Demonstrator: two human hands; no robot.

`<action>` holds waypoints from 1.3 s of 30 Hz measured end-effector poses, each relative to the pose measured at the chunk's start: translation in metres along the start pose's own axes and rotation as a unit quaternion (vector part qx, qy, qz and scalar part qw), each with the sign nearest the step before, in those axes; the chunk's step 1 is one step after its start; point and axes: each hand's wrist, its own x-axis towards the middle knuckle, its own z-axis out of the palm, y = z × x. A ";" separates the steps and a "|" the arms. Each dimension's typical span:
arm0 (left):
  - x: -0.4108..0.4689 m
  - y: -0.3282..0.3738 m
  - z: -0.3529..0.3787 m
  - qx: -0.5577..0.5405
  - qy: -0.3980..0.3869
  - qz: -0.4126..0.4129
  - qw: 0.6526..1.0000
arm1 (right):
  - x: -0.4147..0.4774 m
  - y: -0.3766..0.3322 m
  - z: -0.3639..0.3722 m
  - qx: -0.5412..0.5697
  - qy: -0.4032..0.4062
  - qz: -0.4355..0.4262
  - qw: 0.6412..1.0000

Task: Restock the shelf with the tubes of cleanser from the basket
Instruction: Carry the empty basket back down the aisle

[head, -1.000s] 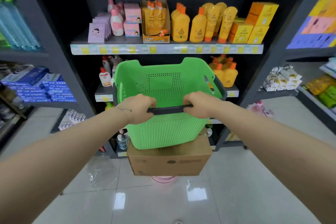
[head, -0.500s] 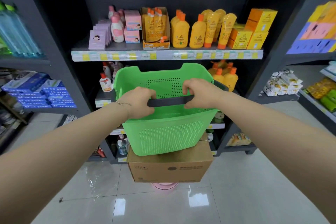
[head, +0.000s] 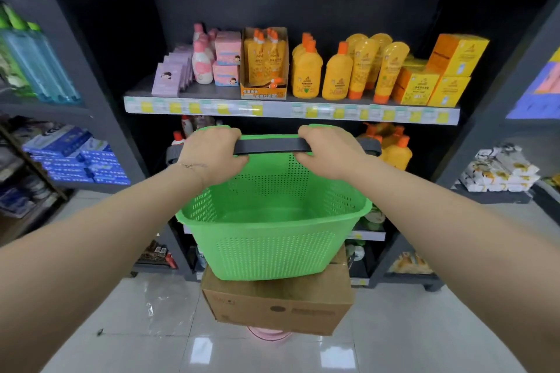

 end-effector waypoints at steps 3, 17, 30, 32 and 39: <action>0.016 -0.002 0.000 0.004 0.011 -0.028 1.000 | 0.016 0.006 -0.002 -0.002 0.017 0.000 1.000; 0.054 -0.008 0.008 0.041 0.025 -0.084 0.995 | 0.060 0.022 0.001 -0.017 0.041 0.024 0.999; 0.015 -0.042 -0.024 -0.019 0.011 -0.197 0.980 | 0.095 -0.026 -0.019 0.010 0.045 -0.042 0.998; -0.001 -0.054 -0.033 -0.014 0.015 -0.223 0.975 | 0.101 -0.046 -0.022 0.011 0.048 -0.063 0.997; -0.067 -0.103 -0.057 0.035 0.045 -0.303 0.951 | 0.119 -0.131 -0.017 0.061 0.032 -0.133 0.989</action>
